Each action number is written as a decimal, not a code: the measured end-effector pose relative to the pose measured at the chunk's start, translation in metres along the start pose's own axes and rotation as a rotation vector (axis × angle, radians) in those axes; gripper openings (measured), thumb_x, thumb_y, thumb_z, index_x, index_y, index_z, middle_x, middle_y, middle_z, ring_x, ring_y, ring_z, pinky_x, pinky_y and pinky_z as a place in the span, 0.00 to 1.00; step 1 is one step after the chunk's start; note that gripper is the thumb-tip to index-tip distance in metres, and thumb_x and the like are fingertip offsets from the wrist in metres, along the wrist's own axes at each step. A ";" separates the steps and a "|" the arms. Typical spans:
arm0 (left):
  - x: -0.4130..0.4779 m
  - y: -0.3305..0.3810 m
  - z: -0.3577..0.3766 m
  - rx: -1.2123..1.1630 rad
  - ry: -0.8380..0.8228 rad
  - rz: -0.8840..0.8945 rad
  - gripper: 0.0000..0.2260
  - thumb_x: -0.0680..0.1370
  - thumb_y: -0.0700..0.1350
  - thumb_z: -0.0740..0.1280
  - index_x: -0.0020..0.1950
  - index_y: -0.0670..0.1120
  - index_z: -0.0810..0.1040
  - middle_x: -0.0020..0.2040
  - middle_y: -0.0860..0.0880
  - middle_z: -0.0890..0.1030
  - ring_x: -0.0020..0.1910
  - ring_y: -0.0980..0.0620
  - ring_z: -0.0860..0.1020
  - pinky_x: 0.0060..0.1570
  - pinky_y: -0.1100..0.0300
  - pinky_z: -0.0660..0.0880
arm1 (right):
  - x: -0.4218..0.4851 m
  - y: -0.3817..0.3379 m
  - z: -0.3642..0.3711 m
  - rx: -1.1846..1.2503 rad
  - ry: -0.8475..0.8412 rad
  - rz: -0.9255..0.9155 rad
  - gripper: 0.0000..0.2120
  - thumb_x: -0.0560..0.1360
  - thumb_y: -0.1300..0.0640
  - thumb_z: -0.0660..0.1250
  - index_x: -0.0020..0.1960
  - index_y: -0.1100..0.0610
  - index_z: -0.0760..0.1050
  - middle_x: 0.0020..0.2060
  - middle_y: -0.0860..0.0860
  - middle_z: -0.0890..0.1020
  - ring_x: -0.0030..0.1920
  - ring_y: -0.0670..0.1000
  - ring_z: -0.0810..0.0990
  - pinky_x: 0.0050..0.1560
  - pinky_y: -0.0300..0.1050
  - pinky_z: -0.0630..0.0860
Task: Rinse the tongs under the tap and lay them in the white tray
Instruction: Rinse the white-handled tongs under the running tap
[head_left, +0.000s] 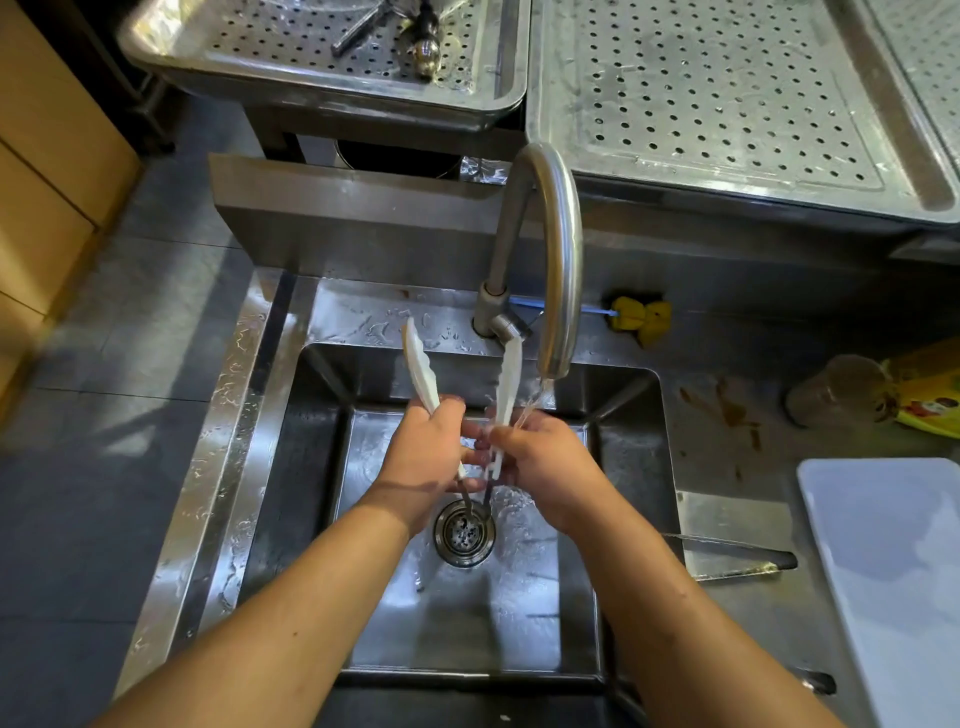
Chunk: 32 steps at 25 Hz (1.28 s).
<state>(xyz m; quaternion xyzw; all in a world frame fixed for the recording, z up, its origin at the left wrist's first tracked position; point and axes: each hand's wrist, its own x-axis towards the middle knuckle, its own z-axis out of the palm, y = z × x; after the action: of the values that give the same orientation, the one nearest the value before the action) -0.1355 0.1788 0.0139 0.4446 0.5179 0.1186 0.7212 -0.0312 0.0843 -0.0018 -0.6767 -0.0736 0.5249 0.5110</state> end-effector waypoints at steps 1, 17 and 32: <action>0.002 0.001 0.002 0.012 0.018 0.017 0.05 0.83 0.47 0.61 0.53 0.46 0.72 0.40 0.47 0.81 0.28 0.51 0.81 0.26 0.56 0.79 | -0.002 0.002 0.001 -0.041 -0.016 -0.005 0.09 0.81 0.62 0.67 0.61 0.63 0.78 0.46 0.58 0.87 0.45 0.64 0.85 0.55 0.69 0.80; 0.006 -0.021 -0.001 0.199 -0.070 0.070 0.25 0.76 0.69 0.64 0.44 0.45 0.74 0.34 0.49 0.75 0.33 0.49 0.81 0.30 0.53 0.80 | -0.016 0.010 -0.003 -0.127 0.067 0.022 0.12 0.77 0.64 0.65 0.60 0.59 0.77 0.38 0.53 0.88 0.34 0.53 0.86 0.34 0.46 0.81; -0.009 -0.031 -0.017 0.058 -0.012 -0.089 0.18 0.84 0.57 0.60 0.38 0.50 0.66 0.28 0.52 0.65 0.23 0.52 0.63 0.24 0.61 0.63 | 0.014 0.011 0.013 0.184 0.163 0.244 0.18 0.83 0.44 0.65 0.54 0.60 0.78 0.26 0.51 0.75 0.24 0.50 0.73 0.29 0.44 0.74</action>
<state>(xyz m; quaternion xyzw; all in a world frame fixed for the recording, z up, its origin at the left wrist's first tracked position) -0.1627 0.1639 -0.0050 0.4425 0.5361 0.0687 0.7156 -0.0398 0.0958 -0.0187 -0.6714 0.0993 0.5308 0.5075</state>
